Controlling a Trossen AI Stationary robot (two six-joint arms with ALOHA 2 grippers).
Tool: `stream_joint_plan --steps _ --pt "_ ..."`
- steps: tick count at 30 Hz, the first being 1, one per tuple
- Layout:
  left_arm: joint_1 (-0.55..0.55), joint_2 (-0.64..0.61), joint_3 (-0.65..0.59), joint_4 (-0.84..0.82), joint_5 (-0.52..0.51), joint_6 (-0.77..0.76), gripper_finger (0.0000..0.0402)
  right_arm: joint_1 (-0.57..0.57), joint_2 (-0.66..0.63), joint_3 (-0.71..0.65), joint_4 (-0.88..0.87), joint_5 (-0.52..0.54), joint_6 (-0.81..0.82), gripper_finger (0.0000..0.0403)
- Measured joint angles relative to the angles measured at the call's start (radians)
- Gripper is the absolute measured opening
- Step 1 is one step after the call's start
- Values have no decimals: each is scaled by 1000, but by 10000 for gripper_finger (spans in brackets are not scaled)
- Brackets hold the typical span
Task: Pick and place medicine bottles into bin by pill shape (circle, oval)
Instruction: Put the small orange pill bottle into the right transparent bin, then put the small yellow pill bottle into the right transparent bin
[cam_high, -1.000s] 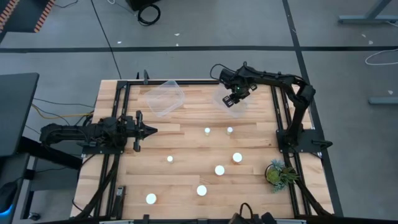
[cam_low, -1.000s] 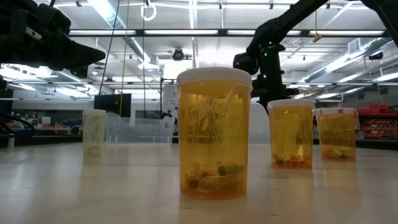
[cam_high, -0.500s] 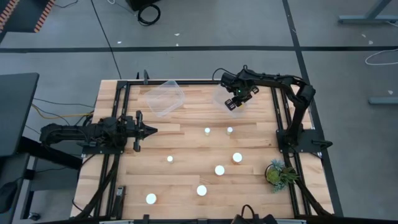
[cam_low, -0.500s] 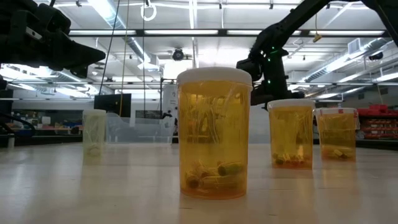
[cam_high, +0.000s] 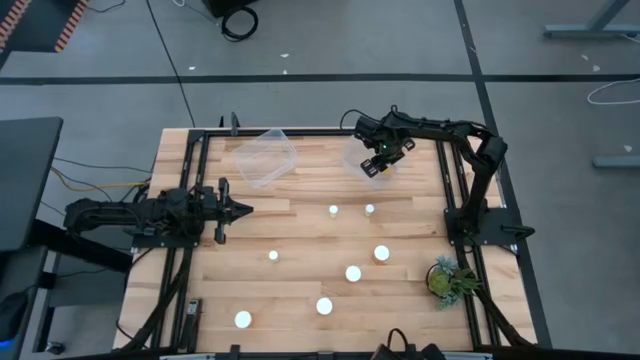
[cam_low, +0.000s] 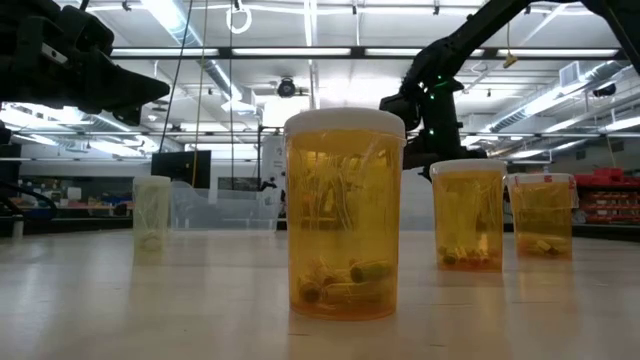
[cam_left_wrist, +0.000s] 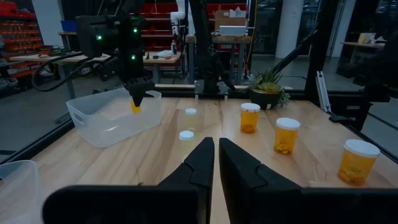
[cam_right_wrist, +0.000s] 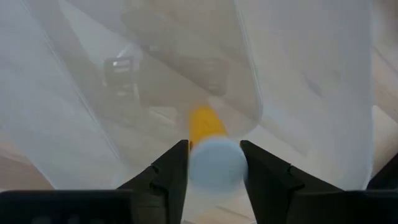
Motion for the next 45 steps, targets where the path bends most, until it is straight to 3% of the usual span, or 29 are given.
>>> stream_joint_plan --steps 7,25,33,45 --pt "0 0 0 0 0 0 31 0 0 0 0 -3 0 194" --pt "0 0 0 0 0 0 33 8 0 155 -11 -2 -35 198" --pt "0 0 0 0 0 0 26 104 0 230 -8 -8 -44 198" --pt "0 0 0 0 0 0 30 302 0 235 -12 -26 13 198"
